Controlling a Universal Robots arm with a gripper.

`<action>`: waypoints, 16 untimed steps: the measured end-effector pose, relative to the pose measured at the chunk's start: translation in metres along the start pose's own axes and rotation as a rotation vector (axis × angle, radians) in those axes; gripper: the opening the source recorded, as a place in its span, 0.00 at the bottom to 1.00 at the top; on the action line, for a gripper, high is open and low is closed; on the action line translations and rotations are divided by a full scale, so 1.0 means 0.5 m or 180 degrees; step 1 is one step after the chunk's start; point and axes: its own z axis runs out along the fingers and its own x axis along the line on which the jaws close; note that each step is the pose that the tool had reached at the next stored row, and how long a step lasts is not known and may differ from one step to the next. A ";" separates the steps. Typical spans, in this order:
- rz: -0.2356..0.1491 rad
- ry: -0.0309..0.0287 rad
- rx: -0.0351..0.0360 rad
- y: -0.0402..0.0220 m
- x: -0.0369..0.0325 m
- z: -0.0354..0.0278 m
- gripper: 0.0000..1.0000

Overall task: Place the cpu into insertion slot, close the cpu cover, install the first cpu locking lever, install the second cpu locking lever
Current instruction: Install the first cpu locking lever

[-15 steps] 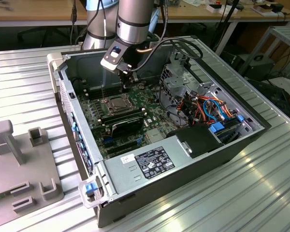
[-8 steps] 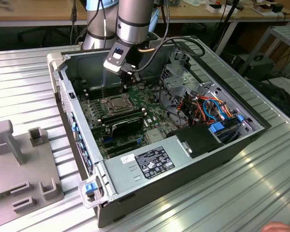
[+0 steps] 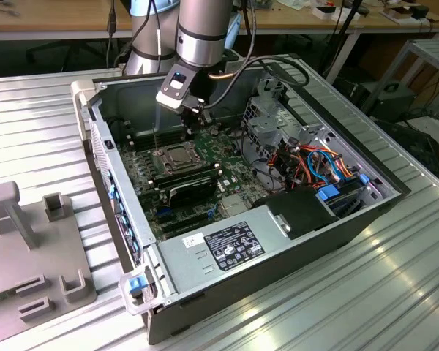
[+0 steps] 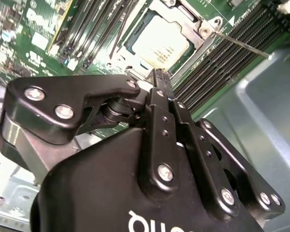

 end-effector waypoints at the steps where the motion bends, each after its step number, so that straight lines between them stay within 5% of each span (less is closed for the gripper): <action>1: 0.0078 0.0000 0.0003 0.000 0.000 0.000 0.11; 16: 0.1074 -0.0019 0.0036 0.000 0.000 0.006 0.11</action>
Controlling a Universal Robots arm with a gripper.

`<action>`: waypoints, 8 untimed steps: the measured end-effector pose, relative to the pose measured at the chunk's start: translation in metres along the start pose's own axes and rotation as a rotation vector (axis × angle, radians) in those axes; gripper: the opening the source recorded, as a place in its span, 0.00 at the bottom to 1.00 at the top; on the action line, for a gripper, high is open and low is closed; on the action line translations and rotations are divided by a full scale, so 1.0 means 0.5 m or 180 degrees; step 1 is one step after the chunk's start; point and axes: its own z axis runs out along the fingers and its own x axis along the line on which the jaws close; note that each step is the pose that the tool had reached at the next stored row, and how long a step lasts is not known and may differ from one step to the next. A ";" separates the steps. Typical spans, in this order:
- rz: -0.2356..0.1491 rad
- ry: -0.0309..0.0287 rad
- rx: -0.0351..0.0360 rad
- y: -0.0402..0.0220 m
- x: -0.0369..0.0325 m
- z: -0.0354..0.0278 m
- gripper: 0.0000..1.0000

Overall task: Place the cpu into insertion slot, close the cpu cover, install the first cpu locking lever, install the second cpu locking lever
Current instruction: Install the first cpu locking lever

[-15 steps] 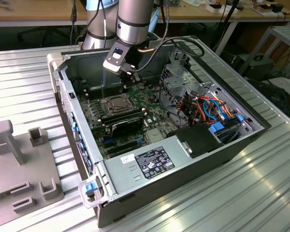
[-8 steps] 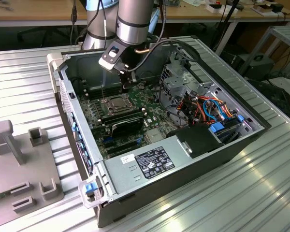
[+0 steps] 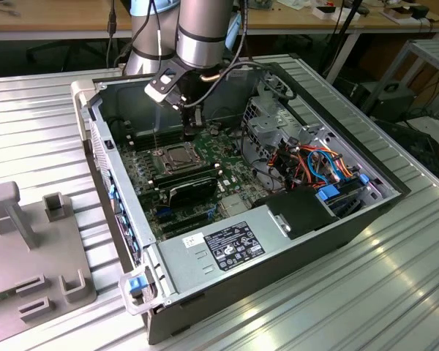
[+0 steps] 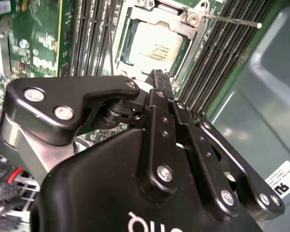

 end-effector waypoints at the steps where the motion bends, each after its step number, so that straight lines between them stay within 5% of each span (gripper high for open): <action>1: 0.0054 -0.0001 0.0002 0.000 0.000 0.000 0.11; 8: 0.0479 -0.0012 0.0015 0.000 0.000 0.002 0.11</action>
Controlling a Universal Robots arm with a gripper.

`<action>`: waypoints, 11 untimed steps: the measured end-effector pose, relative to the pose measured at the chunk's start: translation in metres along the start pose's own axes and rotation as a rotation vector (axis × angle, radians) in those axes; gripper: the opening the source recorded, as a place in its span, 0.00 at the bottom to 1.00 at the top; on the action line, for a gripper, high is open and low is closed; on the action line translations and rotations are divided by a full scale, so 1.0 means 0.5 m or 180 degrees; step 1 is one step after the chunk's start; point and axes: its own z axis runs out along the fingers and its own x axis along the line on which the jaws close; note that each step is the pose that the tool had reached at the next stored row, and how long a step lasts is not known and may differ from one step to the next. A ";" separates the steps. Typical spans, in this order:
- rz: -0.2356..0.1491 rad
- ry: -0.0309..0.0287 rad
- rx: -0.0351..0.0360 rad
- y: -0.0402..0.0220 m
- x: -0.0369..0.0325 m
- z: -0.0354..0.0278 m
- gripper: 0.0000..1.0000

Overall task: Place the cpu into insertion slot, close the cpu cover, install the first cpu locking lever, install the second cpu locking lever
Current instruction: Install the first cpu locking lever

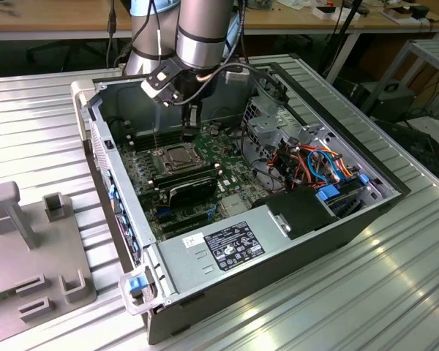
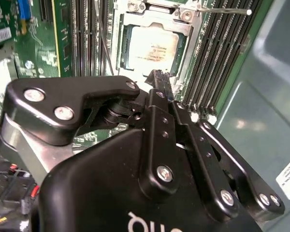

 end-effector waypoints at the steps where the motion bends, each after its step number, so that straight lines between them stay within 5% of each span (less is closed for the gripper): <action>1: 0.0077 -0.0005 0.0002 0.000 0.000 0.000 0.11; 6: 0.0419 -0.0016 0.0011 0.000 0.000 0.001 0.11; 11: 0.0751 -0.0052 0.0009 0.000 0.000 0.003 0.11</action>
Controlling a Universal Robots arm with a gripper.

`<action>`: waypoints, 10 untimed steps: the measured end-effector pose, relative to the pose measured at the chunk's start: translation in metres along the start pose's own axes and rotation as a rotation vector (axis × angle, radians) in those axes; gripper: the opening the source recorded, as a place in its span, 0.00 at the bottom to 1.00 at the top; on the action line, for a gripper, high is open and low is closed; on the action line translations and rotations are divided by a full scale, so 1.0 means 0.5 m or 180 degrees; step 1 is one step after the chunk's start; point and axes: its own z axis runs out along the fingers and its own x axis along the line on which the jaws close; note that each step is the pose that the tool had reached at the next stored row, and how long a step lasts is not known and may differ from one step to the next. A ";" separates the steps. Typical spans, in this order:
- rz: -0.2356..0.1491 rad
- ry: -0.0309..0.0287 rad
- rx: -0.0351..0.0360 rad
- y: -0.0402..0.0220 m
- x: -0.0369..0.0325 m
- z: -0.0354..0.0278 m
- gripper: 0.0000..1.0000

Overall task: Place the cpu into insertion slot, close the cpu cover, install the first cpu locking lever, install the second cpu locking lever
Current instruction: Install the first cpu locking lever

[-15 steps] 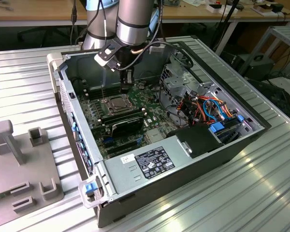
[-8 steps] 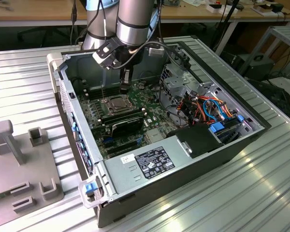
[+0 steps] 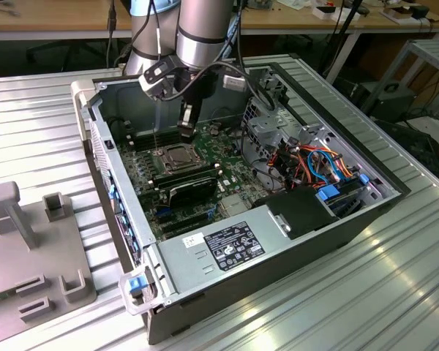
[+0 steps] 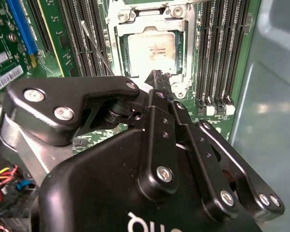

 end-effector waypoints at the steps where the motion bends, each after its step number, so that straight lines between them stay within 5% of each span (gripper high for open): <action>1: 0.0029 -0.0002 0.0000 0.000 0.000 0.000 0.11; 10: 0.0173 -0.0013 0.0002 -0.013 -0.006 0.002 0.11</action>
